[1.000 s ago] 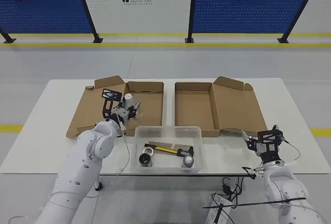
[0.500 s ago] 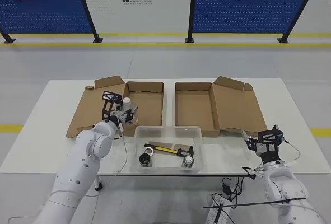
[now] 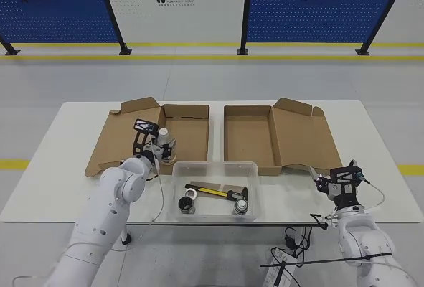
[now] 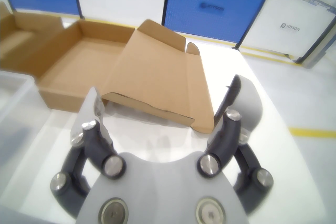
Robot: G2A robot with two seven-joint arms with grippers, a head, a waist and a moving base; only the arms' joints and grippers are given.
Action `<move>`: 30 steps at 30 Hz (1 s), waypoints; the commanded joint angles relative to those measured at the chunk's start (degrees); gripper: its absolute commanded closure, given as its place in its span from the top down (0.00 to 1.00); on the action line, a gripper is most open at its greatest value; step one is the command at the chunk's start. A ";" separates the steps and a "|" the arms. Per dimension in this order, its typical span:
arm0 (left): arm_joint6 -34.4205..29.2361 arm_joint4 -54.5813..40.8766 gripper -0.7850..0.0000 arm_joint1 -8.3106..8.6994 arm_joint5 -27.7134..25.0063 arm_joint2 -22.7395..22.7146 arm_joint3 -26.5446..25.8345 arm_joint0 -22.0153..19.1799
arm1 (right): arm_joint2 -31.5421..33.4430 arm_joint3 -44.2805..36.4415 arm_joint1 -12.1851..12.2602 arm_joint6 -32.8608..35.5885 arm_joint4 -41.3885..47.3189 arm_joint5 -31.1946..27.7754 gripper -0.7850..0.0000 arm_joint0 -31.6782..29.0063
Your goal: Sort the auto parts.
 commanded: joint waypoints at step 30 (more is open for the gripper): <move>-14.94 -1.00 1.00 1.25 -6.67 -5.16 -22.38 5.33 | 0.00 0.00 0.00 0.00 0.00 0.00 1.00 0.00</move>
